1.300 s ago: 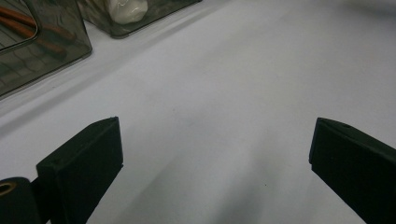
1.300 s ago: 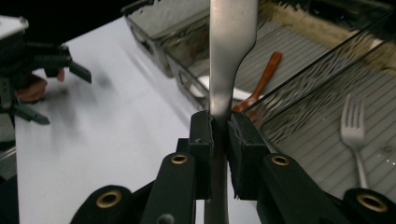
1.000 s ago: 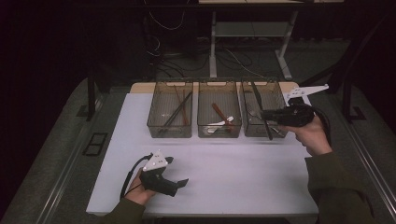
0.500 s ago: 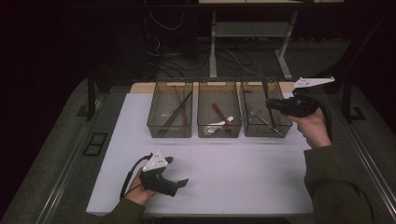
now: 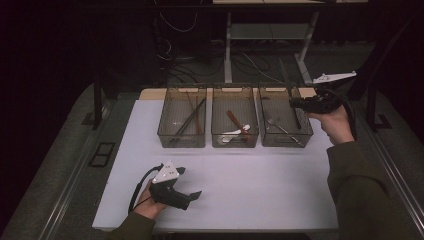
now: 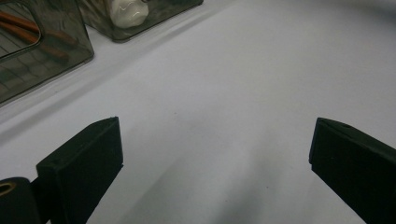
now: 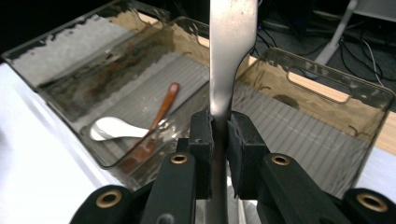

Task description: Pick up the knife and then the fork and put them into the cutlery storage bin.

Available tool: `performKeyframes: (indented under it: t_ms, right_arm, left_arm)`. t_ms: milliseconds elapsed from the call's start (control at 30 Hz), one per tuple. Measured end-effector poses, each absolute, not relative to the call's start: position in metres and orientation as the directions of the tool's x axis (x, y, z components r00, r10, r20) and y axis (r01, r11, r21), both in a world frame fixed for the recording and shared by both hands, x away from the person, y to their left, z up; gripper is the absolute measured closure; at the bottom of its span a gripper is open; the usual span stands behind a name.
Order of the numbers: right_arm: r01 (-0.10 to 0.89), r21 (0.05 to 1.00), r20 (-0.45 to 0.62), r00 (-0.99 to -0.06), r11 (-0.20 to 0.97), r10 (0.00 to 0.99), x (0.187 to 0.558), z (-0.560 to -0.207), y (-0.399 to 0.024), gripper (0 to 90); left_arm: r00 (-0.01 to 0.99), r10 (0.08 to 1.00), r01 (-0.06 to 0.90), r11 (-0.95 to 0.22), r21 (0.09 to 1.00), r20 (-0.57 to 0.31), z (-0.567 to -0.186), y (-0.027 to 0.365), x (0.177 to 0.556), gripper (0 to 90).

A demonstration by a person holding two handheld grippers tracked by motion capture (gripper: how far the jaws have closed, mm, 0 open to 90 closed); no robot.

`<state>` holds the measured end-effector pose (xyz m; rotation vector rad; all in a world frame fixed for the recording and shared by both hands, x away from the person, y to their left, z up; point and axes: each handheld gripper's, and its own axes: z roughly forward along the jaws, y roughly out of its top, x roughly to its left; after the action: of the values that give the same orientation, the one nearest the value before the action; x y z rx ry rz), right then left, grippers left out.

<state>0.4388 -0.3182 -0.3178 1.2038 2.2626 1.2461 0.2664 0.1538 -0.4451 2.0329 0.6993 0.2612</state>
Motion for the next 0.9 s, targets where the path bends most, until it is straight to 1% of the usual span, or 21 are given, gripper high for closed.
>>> performKeyframes:
  t_ms: [233, 467, 700, 900]
  right_arm:
    - [0.565, 0.765, 0.115, -0.592, 0.309, 0.798, 0.455, -0.325, -0.319, 80.3]
    - [0.616, 0.713, 0.126, -0.582, 0.335, 0.803, 0.468, -0.340, -0.318, 80.3]
    - [0.669, 0.650, 0.137, -0.570, 0.360, 0.811, 0.473, -0.353, -0.320, 80.3]
    - [0.689, 0.604, 0.118, -0.574, 0.400, 0.811, 0.475, -0.364, -0.319, 80.3]
  left_arm:
    - [0.816, 0.571, 0.372, -0.400, 0.837, -0.090, -0.445, 0.153, 0.266, 2.0]
    - [0.815, 0.572, 0.374, -0.395, 0.839, -0.094, -0.445, 0.153, 0.266, 2.0]
    - [0.814, 0.573, 0.375, -0.393, 0.839, -0.096, -0.445, 0.154, 0.266, 2.0]
    - [0.815, 0.571, 0.375, -0.393, 0.839, -0.097, -0.445, 0.153, 0.265, 2.0]
